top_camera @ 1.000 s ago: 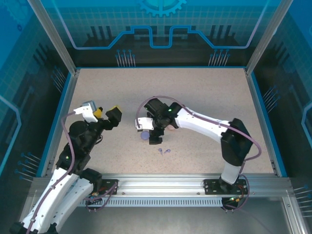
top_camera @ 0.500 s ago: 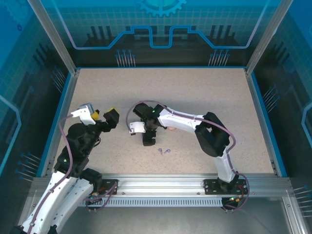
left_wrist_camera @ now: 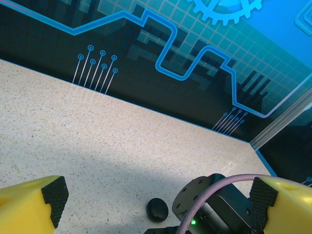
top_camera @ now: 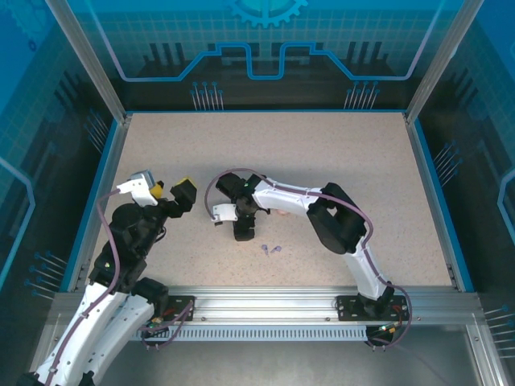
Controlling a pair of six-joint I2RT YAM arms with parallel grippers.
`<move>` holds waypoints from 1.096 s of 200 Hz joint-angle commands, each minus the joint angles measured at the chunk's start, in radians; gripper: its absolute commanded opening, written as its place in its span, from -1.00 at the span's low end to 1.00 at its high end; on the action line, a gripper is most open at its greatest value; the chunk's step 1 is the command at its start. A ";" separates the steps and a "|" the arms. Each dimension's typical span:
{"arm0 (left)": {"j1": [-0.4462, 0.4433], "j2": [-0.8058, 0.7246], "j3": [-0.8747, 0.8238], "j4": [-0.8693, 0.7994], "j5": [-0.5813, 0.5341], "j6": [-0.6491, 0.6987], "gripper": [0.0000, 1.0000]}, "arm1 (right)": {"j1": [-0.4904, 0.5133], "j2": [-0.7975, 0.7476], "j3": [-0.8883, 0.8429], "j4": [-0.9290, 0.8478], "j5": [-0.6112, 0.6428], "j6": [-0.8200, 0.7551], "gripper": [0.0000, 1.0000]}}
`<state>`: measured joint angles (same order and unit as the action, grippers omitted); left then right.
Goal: Insert the wireless bluetooth earbuds into the charging case
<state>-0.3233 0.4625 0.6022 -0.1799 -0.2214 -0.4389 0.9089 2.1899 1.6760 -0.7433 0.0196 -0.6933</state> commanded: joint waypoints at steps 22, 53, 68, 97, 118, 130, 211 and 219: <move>0.009 -0.005 0.018 0.005 -0.015 0.004 0.97 | -0.022 0.035 0.039 -0.074 -0.005 -0.021 0.57; 0.009 -0.004 0.015 0.008 -0.013 -0.001 0.97 | -0.024 0.054 0.038 -0.079 -0.005 -0.020 0.42; 0.009 -0.002 0.013 0.008 -0.012 -0.003 0.97 | -0.024 0.060 0.032 -0.073 -0.001 -0.011 0.34; 0.009 0.004 0.013 0.009 -0.008 -0.003 0.97 | -0.030 0.030 -0.016 -0.014 -0.033 0.014 0.23; 0.009 0.010 0.011 0.011 -0.001 -0.008 0.97 | -0.039 -0.007 -0.045 0.026 -0.050 0.033 0.14; 0.010 0.014 0.011 0.016 0.007 -0.015 0.97 | -0.045 -0.030 -0.062 0.046 -0.053 0.041 0.11; 0.016 0.152 0.008 0.063 0.137 -0.088 0.97 | -0.103 -0.407 -0.359 0.248 -0.071 0.133 0.05; 0.023 0.186 0.007 0.078 0.169 -0.111 0.97 | -0.112 -0.465 -0.409 0.278 -0.069 0.148 0.05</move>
<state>-0.3210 0.5804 0.6022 -0.1608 -0.1520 -0.4835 0.8246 1.8984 1.3705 -0.5762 -0.0360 -0.6090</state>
